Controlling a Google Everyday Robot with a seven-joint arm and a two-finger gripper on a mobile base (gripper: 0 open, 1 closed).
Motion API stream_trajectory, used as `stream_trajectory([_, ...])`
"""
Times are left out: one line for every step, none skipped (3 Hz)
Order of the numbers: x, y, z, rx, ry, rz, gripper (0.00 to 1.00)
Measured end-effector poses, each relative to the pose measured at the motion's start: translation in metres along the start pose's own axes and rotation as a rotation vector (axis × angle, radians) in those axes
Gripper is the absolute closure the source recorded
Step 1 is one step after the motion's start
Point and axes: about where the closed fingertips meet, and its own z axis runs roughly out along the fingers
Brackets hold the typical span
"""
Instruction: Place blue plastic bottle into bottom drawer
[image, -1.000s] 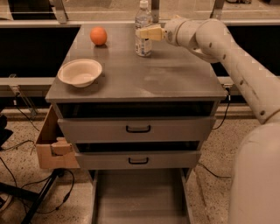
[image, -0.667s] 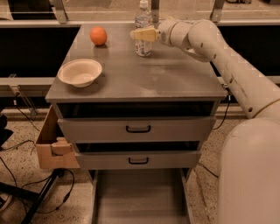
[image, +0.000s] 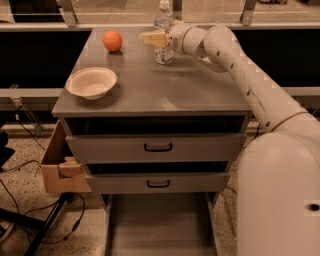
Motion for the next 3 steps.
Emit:
stream_trajectory([0.008,0.007,0.013,-0.012,-0.001,0.015,0.38])
stream_trajectory([0.004,-0.006,-0.007,0.027,0.014,-0.010,0.61])
stream_trajectory([-0.017,-0.025,-0.072,0.105,0.049,-0.069,0.92])
